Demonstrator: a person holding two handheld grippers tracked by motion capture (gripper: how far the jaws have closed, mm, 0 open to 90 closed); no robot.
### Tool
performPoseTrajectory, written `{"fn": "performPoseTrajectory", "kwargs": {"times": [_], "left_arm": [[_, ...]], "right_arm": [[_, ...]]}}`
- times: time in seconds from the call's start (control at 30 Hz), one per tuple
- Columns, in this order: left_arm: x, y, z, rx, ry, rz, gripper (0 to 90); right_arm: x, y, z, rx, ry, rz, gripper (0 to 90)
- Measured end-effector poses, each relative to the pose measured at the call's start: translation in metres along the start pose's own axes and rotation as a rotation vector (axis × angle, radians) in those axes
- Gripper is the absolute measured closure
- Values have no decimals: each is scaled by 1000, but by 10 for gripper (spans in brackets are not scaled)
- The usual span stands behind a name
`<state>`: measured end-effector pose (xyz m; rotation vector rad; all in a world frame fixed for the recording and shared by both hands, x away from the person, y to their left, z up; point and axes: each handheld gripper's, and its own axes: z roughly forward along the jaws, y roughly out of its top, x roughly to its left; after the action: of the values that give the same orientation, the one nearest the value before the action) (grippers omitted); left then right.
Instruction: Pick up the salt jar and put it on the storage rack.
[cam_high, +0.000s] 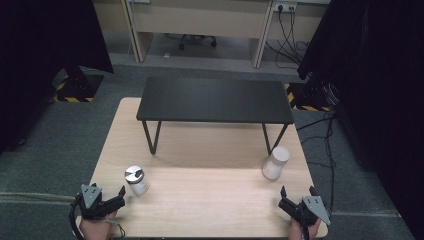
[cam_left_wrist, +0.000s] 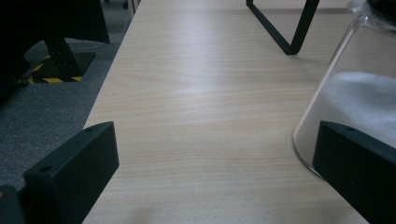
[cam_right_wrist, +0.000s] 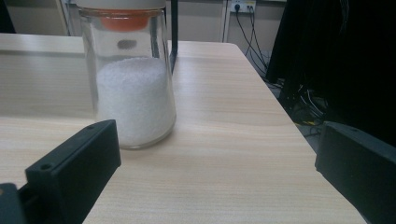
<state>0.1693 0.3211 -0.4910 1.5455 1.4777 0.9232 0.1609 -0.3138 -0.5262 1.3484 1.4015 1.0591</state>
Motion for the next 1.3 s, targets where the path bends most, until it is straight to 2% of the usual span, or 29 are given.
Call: {"fn": "performPoseTrajectory", "kwargs": {"times": [0.13, 0.37, 0.6, 1.0, 1.3], "left_arm": [[0, -1, -1, -2, -7, 2, 0], [-12, -4, -7, -5, 11, 37, 0], [-18, -7, -17, -25, -12, 24, 0], [-34, -6, -38, -64, -67, 32, 0], [-48, -5, -38, -69, -97, 34, 0]], "right_arm": [[-1, 0, 0, 3, 4, -3, 3], [-1, 0, 0, 2, 9, -1, 3], [-2, 1, 0, 4, 15, -2, 3], [-5, -1, -1, -9, 26, 4, 3], [-7, -2, -2, -15, 34, 10, 3]]}}
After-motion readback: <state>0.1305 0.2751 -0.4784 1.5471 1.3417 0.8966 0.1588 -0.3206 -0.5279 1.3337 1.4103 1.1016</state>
